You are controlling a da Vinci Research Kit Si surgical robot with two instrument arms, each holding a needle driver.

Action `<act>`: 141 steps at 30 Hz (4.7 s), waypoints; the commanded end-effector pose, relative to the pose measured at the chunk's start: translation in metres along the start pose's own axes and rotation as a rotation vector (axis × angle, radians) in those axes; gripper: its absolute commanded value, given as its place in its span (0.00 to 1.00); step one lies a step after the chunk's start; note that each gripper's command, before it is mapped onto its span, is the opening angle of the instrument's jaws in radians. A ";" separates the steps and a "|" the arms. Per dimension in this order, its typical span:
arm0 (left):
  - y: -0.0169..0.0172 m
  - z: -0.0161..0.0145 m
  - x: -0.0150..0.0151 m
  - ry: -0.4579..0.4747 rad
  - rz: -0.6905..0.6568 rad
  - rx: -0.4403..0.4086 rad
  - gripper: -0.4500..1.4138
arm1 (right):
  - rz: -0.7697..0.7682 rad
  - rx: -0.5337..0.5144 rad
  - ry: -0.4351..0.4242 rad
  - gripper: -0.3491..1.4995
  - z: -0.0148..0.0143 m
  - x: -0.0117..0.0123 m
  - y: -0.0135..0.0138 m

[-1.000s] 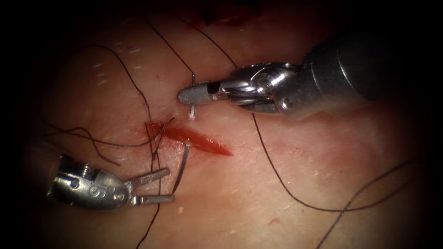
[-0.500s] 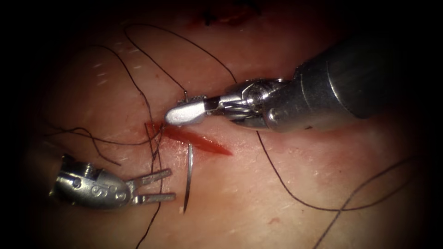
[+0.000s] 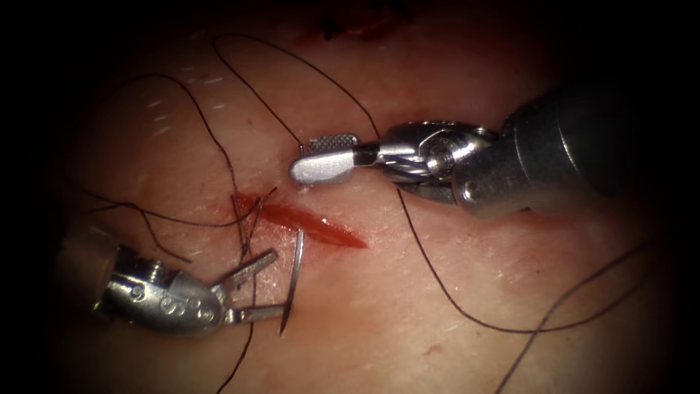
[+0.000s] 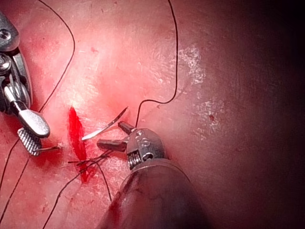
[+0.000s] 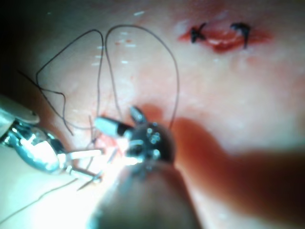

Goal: Wound Closure

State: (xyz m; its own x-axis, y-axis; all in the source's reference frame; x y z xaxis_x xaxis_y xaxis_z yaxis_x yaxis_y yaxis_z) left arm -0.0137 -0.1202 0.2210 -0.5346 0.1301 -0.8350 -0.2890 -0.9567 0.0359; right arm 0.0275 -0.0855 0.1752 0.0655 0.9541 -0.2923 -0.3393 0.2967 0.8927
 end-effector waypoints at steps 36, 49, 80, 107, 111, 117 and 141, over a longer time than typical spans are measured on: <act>0.0016 0.0010 0.0064 0.071 0.081 -0.056 0.00 | -0.011 0.035 0.009 0.94 -0.0016 -0.0013 -0.0003; 0.0018 -0.0029 0.0111 0.105 0.036 -0.247 0.00 | -0.018 -0.002 0.042 0.96 -0.0023 -0.0017 -0.0009; -0.0192 -0.0075 0.0190 0.218 -0.011 0.047 0.00 | -0.024 0.089 -0.001 0.88 -0.0061 -0.0008 -0.0071; -0.0011 -0.0042 0.0116 0.139 0.209 -0.020 0.00 | 0.228 0.107 -0.013 0.83 -0.0038 -0.0022 -0.0059; -0.0010 -0.0042 0.0116 0.089 0.243 0.009 0.00 | 0.228 0.049 -0.052 0.82 -0.0024 -0.0026 -0.0056; -0.0004 -0.0035 0.0112 0.039 0.302 0.028 0.00 | 0.229 0.040 -0.054 0.82 -0.0016 -0.0026 -0.0059; -0.0002 -0.0030 0.0115 0.008 0.342 0.046 0.00 | 0.232 0.060 -0.078 0.63 0.0010 -0.0035 -0.0062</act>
State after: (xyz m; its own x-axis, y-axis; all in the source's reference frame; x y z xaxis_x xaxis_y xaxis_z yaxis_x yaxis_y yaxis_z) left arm -0.0163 -0.1178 0.2101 -0.6039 -0.2038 -0.7706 -0.1285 -0.9292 0.3465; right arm 0.0295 -0.0893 0.1708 0.0634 0.9964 -0.0567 -0.3014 0.0733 0.9507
